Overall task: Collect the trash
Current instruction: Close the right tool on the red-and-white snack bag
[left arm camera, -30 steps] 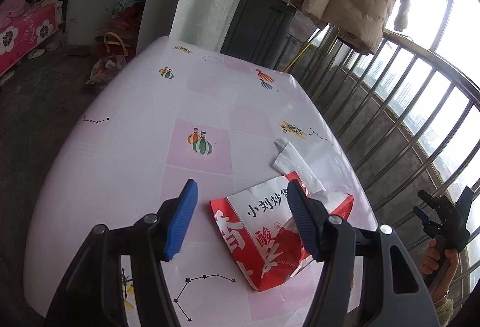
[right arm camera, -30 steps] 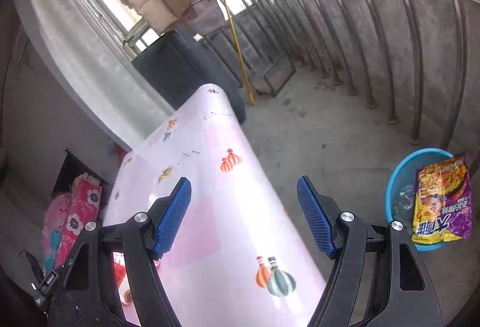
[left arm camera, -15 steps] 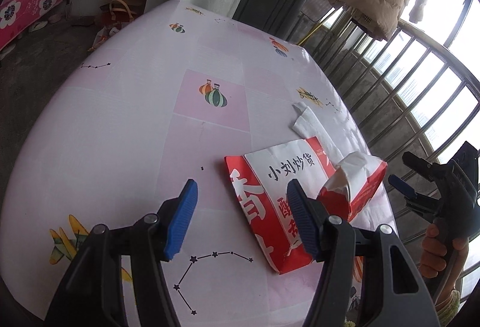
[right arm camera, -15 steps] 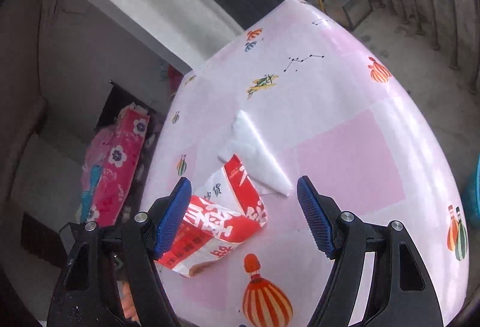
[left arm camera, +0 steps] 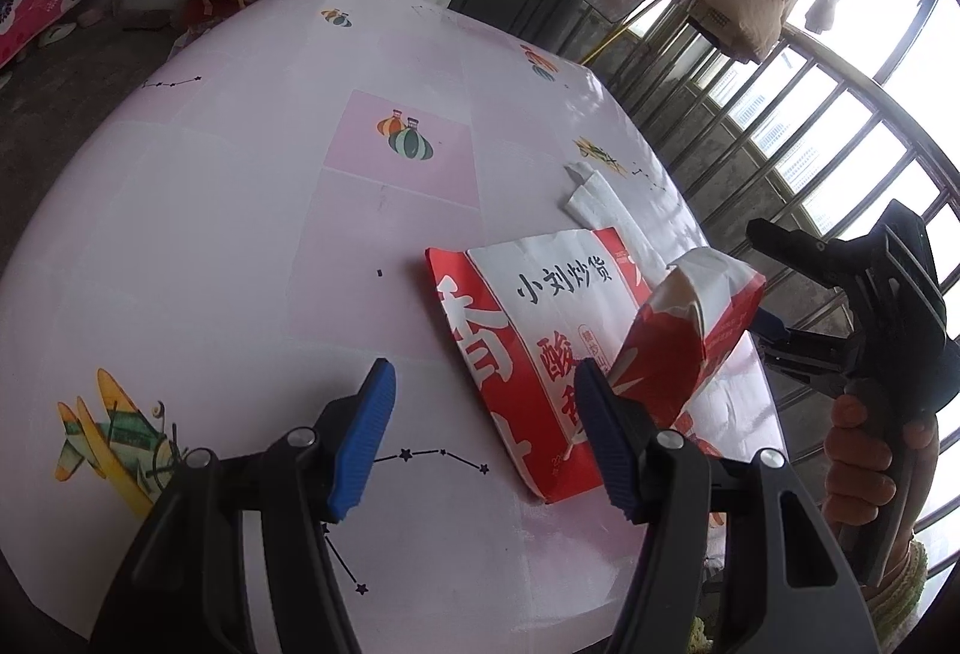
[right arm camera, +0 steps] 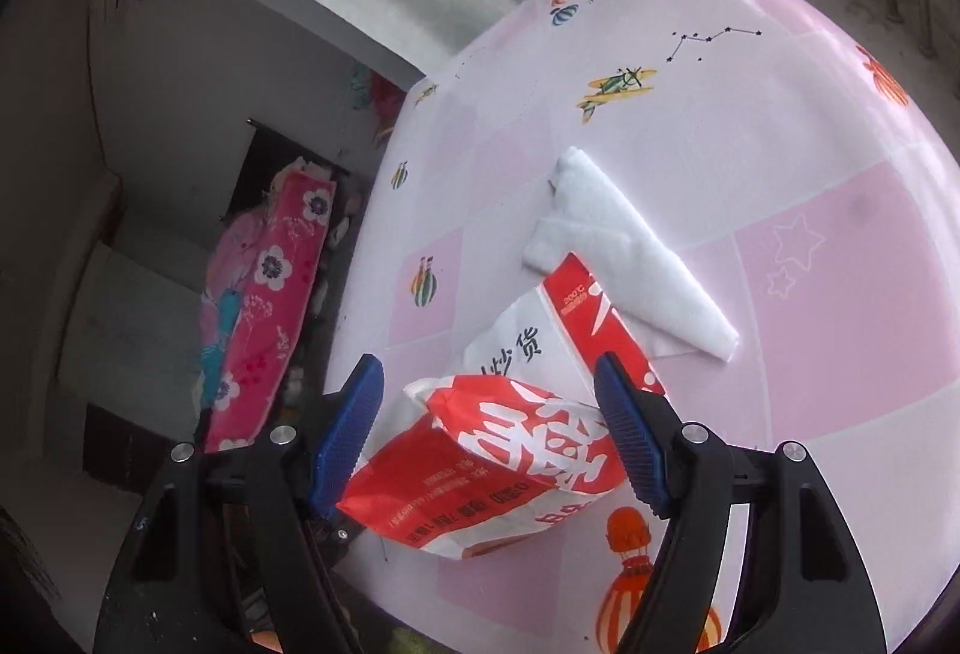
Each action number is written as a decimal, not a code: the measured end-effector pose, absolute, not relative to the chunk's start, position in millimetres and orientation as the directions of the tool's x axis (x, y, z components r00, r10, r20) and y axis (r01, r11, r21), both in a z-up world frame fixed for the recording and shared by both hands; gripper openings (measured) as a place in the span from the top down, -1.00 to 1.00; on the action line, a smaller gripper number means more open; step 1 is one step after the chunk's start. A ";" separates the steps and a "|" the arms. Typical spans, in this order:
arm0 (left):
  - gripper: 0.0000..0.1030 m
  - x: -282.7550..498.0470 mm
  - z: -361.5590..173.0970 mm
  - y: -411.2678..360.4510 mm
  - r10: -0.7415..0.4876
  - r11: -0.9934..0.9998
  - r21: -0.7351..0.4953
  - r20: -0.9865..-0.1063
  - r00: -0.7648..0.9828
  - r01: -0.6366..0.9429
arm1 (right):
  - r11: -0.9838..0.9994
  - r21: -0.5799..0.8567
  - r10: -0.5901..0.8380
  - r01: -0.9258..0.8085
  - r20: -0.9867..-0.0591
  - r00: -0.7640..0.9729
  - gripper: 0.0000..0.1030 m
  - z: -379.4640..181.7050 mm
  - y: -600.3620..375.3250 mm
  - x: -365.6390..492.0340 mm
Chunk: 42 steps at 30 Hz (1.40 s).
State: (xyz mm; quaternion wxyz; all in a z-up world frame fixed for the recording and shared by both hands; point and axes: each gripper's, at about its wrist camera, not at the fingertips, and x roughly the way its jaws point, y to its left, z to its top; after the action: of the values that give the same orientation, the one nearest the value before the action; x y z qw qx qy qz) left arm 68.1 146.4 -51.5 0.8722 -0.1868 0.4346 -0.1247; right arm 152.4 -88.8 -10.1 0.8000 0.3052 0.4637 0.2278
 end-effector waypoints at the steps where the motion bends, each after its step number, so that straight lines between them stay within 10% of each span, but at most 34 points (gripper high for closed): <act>1: -0.16 67.4 -52.1 146.8 -0.381 0.898 -0.436 -0.711 0.590 0.055 | 0.714 0.696 0.645 -0.082 -0.607 0.464 -0.35 -9.7 -87.9 151.5; 42: -0.16 47.1 -48.9 142.9 -0.465 0.871 -0.477 -0.723 0.510 0.118 | 0.708 0.703 0.649 -0.061 -0.614 0.450 -0.35 -13.0 -93.9 137.6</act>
State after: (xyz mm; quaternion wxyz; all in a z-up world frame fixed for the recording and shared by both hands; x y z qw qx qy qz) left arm 47.1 142.9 -48.9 0.8486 -0.1872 0.4640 -0.1719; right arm 137.6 -93.9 -13.0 0.7931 0.3094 0.4745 0.2237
